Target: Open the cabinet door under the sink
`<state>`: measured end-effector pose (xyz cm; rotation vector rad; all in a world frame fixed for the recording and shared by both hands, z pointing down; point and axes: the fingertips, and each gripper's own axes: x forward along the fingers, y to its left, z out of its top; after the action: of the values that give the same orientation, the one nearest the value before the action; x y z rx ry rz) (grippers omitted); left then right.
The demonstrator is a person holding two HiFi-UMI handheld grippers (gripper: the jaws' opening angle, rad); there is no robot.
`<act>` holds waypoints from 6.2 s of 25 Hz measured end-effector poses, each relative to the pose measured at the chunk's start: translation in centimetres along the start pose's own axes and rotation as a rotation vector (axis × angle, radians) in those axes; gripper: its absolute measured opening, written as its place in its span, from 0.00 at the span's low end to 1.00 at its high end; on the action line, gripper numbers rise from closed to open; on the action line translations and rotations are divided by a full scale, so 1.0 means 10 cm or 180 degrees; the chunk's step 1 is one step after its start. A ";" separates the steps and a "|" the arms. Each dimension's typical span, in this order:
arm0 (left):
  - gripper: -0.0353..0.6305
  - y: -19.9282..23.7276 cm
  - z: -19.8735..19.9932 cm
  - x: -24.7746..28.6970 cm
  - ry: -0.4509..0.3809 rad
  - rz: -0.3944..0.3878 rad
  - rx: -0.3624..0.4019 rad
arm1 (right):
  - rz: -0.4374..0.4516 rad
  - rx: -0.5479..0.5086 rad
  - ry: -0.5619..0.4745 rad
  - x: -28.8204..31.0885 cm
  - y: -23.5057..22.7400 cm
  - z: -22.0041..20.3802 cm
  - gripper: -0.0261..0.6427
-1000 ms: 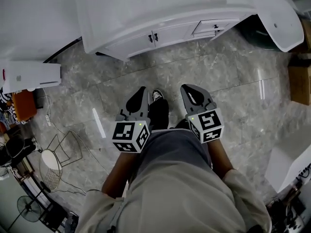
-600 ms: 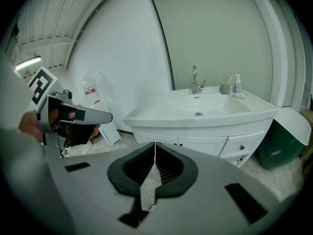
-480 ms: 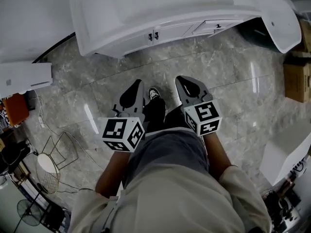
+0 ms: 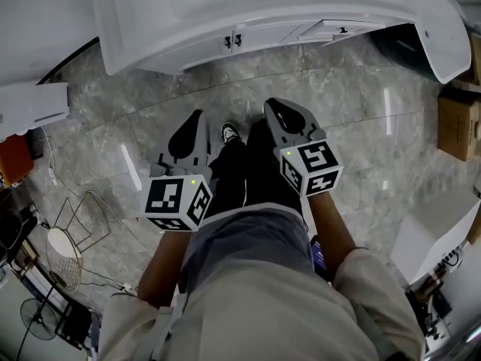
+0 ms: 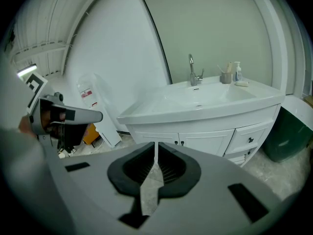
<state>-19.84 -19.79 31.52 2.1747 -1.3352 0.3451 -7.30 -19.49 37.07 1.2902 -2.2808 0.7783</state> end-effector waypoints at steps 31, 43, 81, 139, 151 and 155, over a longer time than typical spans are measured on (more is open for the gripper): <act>0.05 0.39 -0.72 0.73 0.0306 0.0284 -0.0320 | 0.0033 -0.0005 0.0267 1.50 -0.73 -0.43 0.06; 0.05 0.48 -1.04 0.94 0.0412 0.0262 -0.0497 | -0.0091 0.0007 0.0302 2.04 -0.97 -0.62 0.06; 0.05 0.82 -1.66 1.20 0.0609 0.0473 -0.0737 | -0.0369 0.0165 0.0372 3.41 -1.54 -1.11 0.17; 0.05 0.24 -1.92 1.13 0.0914 0.0264 -0.0342 | -0.0248 -0.0704 0.0233 2.82 -1.49 -1.56 0.12; 0.05 0.13 -1.95 1.19 0.0980 0.0177 -0.0359 | -0.0143 -0.0842 0.0321 2.71 -1.50 -1.66 0.12; 0.05 0.13 -1.96 1.20 0.0995 0.0159 -0.0357 | -0.0077 -0.0921 0.0339 2.68 -1.49 -1.69 0.12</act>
<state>-13.94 -17.69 53.65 1.9053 -1.2038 0.5887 -6.23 -32.06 69.71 1.1141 -2.1915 0.4740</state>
